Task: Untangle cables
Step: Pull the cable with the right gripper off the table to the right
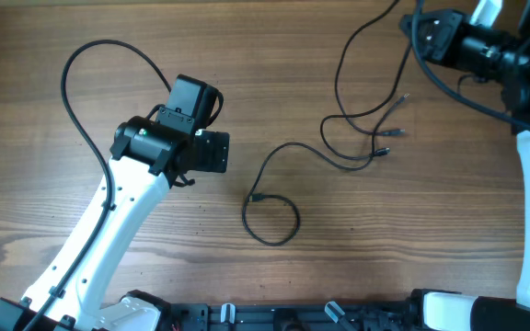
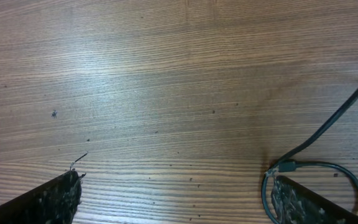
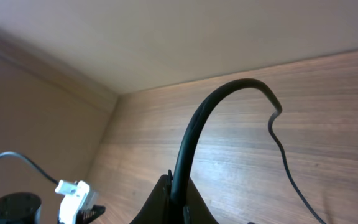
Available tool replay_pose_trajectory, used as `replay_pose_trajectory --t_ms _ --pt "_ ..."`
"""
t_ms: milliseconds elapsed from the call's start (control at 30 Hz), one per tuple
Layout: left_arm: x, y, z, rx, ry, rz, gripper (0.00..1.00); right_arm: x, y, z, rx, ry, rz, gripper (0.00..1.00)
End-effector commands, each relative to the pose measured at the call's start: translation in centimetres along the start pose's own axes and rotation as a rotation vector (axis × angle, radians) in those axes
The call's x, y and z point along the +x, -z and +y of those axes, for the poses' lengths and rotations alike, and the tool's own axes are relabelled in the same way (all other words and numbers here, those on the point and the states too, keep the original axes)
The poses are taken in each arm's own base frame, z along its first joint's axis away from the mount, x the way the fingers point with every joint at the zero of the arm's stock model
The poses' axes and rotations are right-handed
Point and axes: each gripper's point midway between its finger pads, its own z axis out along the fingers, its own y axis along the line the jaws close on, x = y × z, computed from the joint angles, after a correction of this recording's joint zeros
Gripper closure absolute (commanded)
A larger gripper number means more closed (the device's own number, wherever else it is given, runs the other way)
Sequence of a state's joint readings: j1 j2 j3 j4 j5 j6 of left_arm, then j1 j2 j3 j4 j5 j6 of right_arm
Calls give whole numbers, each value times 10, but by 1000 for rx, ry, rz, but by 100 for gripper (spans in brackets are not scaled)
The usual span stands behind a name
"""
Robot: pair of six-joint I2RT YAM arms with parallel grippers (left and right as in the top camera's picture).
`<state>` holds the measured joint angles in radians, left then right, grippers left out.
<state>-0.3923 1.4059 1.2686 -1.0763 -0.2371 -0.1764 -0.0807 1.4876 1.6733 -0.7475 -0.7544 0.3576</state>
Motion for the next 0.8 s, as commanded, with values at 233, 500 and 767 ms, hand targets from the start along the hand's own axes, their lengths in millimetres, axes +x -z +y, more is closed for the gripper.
replay_pose_trajectory --t_ms 233,500,767 --pt "-1 4 2 3 -6 -11 0 -11 -4 42 -181 -36 -7 96" --pt "-1 4 2 3 -6 -11 0 -21 0 61 -271 -103 -21 96" --pt "-1 4 2 3 -6 -12 0 -45 22 110 -493 -41 -57 96"
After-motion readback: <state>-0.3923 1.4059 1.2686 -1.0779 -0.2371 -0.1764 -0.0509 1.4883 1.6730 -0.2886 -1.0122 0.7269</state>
